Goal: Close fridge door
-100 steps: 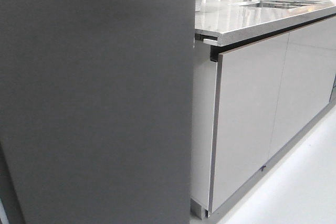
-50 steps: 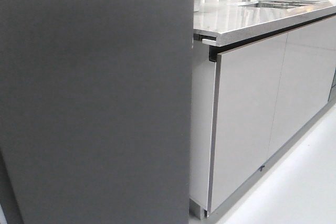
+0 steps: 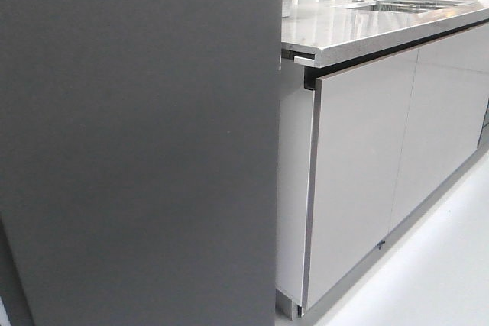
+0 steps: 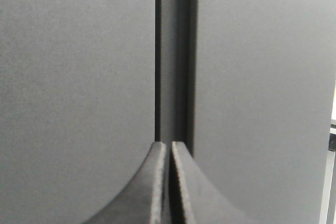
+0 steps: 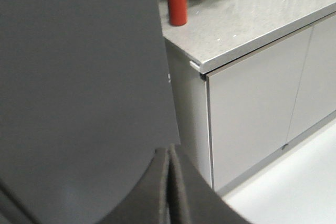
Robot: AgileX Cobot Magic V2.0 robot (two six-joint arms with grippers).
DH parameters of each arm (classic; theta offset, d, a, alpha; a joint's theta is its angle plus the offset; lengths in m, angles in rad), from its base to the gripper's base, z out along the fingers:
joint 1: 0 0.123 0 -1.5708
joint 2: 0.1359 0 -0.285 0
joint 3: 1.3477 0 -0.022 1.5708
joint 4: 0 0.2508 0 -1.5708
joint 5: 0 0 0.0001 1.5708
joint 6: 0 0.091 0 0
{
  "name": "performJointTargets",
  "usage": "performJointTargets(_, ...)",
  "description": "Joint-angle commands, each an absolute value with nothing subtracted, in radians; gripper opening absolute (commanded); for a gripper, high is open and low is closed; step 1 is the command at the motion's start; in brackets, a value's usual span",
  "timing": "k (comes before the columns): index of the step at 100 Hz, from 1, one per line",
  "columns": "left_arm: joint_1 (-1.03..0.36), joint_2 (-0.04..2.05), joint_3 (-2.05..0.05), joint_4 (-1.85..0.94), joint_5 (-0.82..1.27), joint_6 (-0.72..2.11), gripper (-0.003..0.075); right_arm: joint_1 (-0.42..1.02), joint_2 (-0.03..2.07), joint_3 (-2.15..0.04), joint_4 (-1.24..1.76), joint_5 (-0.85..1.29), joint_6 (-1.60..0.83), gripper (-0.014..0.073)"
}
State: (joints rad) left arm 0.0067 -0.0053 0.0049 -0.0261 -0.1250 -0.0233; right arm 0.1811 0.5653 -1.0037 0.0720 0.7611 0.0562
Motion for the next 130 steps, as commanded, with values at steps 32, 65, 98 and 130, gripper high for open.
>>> performJointTargets(32,0.004,-0.015,0.04,-0.03,-0.197,-0.025,-0.002,0.151,0.216,-0.517,0.124,0.376,0.058,-0.0073)
performJointTargets(65,0.004,-0.015,0.04,-0.03,-0.197,-0.025,-0.002,0.097,0.041,-0.136,0.126,0.107,0.058,-0.0073)
performJointTargets(98,0.004,-0.015,0.04,-0.03,-0.199,-0.025,-0.002,0.04,-0.03,0.036,0.126,0.0,0.058,-0.0073)
performJointTargets(130,0.004,-0.015,0.04,-0.03,-0.199,-0.025,-0.002,0.04,-0.03,0.036,0.074,0.006,0.056,-0.0073)
